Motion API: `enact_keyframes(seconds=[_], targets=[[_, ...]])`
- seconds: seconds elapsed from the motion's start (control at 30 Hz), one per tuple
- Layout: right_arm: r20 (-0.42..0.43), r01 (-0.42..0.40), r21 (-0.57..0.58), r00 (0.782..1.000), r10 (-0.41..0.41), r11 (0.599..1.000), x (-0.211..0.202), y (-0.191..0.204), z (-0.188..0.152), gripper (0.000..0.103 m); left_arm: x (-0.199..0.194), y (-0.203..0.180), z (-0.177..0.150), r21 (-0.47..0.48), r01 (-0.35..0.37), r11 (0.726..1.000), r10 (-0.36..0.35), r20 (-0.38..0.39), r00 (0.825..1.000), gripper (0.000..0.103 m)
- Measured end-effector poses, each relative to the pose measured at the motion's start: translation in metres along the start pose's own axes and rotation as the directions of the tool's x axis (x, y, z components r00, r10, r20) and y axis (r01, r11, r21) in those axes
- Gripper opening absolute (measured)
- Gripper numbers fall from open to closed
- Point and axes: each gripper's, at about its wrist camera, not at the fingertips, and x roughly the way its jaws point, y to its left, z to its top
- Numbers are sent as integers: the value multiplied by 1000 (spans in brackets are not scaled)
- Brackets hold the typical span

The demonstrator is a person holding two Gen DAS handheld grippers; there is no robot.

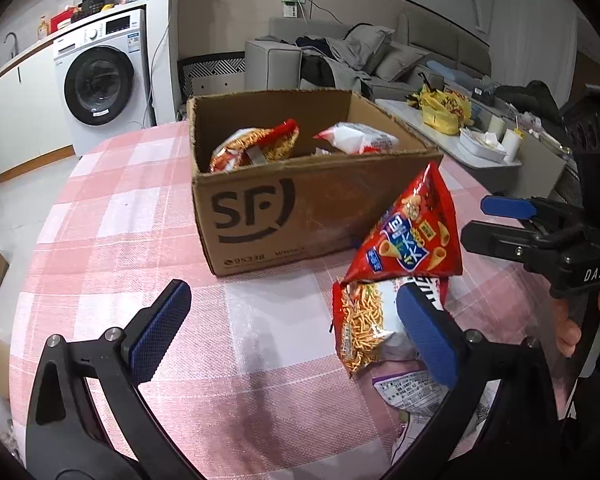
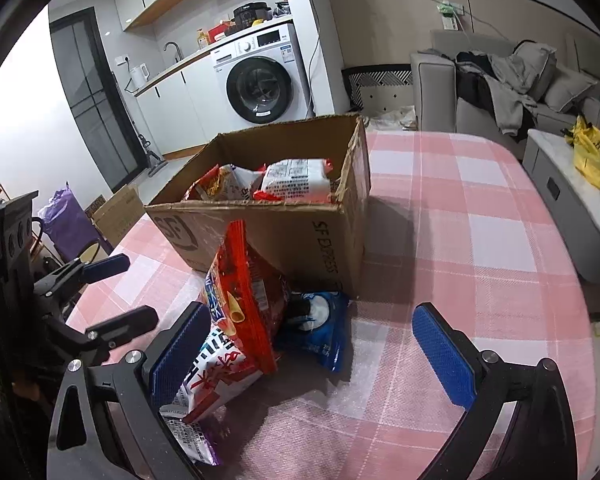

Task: Organize snacks
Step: 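Withdraw left tool from box while right tool grasps red chip bag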

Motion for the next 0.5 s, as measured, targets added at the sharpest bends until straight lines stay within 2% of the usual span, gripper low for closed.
enact_keyframes(seconds=[0.2,0.5], targets=[[-26,-56,2,998,56,998,14,5,-4,103,10,4,-3,2,-30,1000,30,-14,999,103],[-40,-78,-41,996,76,996,31,25,-4,100,16,25,-1,-35,-40,999,39,-20,999,102]])
